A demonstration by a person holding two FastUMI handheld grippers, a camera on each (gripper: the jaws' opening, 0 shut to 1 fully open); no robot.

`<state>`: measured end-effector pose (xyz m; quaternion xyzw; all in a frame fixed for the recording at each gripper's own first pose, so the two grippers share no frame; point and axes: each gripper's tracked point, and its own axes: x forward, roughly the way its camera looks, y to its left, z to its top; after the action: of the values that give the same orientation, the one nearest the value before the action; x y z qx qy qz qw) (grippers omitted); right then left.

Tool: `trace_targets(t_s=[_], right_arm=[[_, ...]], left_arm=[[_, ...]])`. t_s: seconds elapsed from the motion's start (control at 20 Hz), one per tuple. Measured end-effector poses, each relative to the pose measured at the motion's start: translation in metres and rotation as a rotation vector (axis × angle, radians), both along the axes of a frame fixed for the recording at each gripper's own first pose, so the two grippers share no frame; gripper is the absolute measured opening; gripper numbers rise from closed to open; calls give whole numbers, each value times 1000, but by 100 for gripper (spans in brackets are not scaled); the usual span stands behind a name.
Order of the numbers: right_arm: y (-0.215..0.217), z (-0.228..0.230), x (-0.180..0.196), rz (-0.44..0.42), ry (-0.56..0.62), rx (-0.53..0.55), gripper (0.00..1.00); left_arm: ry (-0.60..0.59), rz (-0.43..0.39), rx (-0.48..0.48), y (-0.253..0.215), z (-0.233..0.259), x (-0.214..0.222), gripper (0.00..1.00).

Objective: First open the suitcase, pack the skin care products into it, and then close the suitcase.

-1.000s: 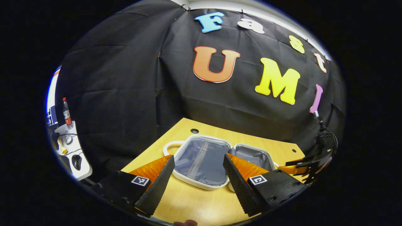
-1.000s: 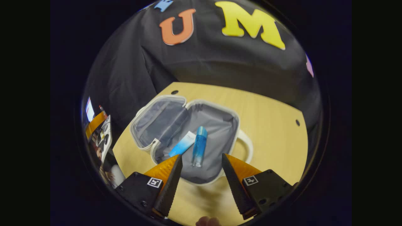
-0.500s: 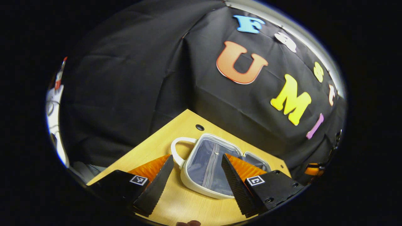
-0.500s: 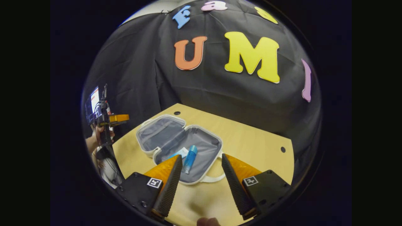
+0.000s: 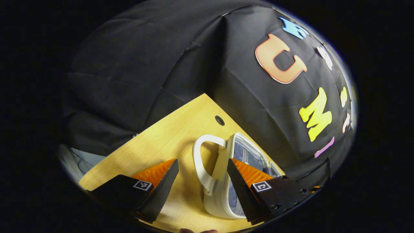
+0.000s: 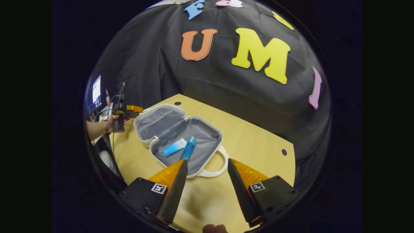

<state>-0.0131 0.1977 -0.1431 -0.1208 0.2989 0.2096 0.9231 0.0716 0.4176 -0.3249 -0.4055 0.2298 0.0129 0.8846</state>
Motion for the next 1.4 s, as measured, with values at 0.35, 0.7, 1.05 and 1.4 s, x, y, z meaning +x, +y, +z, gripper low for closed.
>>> trace_targets(t_s=[0.35, 0.7, 1.05, 1.4], right_arm=[[-8, 0, 3, -25, 8, 6, 75], [-22, 3, 3, -73, 6, 87, 75], [-42, 33, -6, -116, -110, 176, 75], [-93, 70, -34, -183, -272, 178, 80]], left_arm=[[34, 43, -167, -4, -9, 31, 69], [29, 62, -156, -6, 26, 29, 7], [-170, 4, 4, -59, 173, 15, 5], [-283, -161, 288, -216, 263, 19, 5]])
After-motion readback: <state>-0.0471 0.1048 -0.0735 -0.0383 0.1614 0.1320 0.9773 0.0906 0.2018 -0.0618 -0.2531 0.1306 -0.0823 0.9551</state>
